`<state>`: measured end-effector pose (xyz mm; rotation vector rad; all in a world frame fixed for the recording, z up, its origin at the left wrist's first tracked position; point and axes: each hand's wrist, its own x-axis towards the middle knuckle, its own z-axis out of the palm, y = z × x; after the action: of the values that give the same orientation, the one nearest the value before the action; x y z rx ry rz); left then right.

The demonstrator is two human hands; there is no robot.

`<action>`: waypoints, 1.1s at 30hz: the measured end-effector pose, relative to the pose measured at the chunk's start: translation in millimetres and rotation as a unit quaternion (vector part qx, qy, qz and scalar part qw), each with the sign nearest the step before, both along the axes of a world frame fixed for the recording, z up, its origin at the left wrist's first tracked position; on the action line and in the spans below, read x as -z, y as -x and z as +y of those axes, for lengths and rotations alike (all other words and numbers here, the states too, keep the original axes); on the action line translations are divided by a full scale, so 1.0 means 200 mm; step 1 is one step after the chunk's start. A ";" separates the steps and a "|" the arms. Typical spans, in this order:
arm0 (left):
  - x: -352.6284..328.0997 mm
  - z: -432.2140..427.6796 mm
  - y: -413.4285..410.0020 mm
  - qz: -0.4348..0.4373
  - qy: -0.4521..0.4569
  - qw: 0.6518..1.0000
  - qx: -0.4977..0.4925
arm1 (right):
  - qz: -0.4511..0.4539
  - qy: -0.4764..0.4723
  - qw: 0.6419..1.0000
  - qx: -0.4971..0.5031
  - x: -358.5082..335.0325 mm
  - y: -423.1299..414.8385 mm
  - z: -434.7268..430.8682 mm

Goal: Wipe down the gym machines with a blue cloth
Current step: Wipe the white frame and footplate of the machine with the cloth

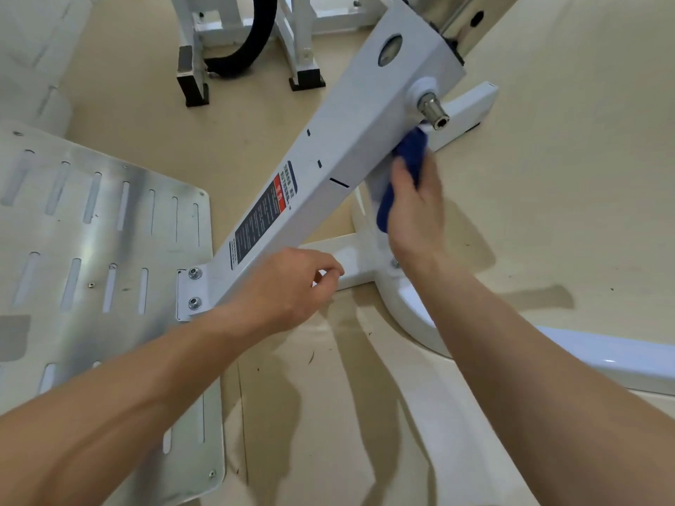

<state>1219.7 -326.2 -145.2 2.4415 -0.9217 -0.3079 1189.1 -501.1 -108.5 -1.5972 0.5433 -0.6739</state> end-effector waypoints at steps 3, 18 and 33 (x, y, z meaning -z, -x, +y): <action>0.02 0.01 0.01 -0.015 -0.019 0.999 0.021 | -0.019 -0.026 0.997 -0.069 0.11 -0.06 0.02; 0.10 0.02 0.00 -0.007 -0.083 0.996 0.022 | -0.016 0.099 0.990 -0.097 0.22 -0.02 -0.06; 0.12 -0.11 0.01 -0.012 -0.077 0.996 0.051 | -0.016 0.201 0.974 -0.102 0.21 -0.15 -0.16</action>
<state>1217.3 -347.8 -169.3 2.5463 -1.0724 -0.4008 1220.1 -532.6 -149.8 -1.9852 0.2191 -0.6811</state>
